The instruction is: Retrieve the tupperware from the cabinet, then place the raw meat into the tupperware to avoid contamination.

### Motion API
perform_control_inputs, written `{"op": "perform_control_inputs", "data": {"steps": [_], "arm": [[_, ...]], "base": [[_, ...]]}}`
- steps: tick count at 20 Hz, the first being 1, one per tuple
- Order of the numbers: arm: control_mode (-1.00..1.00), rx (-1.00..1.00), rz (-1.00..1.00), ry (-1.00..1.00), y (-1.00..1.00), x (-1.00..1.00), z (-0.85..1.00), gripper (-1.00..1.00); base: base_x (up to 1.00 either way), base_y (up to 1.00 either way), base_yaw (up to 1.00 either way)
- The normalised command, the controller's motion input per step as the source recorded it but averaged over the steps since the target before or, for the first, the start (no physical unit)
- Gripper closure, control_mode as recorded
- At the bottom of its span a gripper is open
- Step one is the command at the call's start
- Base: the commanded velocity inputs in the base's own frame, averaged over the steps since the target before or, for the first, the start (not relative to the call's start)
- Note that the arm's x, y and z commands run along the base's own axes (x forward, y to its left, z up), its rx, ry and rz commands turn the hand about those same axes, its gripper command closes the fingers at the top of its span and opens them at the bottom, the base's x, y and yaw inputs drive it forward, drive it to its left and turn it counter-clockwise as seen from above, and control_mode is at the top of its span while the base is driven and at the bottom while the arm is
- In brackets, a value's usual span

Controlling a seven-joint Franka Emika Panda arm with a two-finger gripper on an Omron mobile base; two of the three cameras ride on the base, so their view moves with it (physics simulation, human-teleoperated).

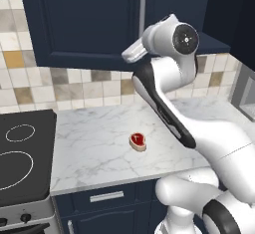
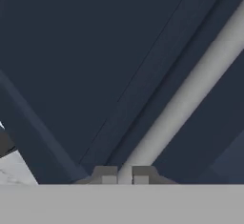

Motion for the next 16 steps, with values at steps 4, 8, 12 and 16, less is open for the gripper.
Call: {"op": "perform_control_inputs", "data": {"steps": [4,8,12,16], "arm": [[-1.0,-0.05,-0.01,0.17,0.21,-0.68,-0.15,1.0],[-1.0,-0.04,0.0,0.11,0.24,-0.64,-0.23,1.0],[-1.0,-0.02,-0.01,0.03,0.16,-0.4,-0.13,1.0],[-1.0,0.0,-0.06,-0.04,-0.06,-0.32,0.0,1.0]], "base": [[0.0,0.0,0.0],[0.0,0.0,0.0],[0.0,0.0,0.0],[0.0,0.0,0.0]]}}
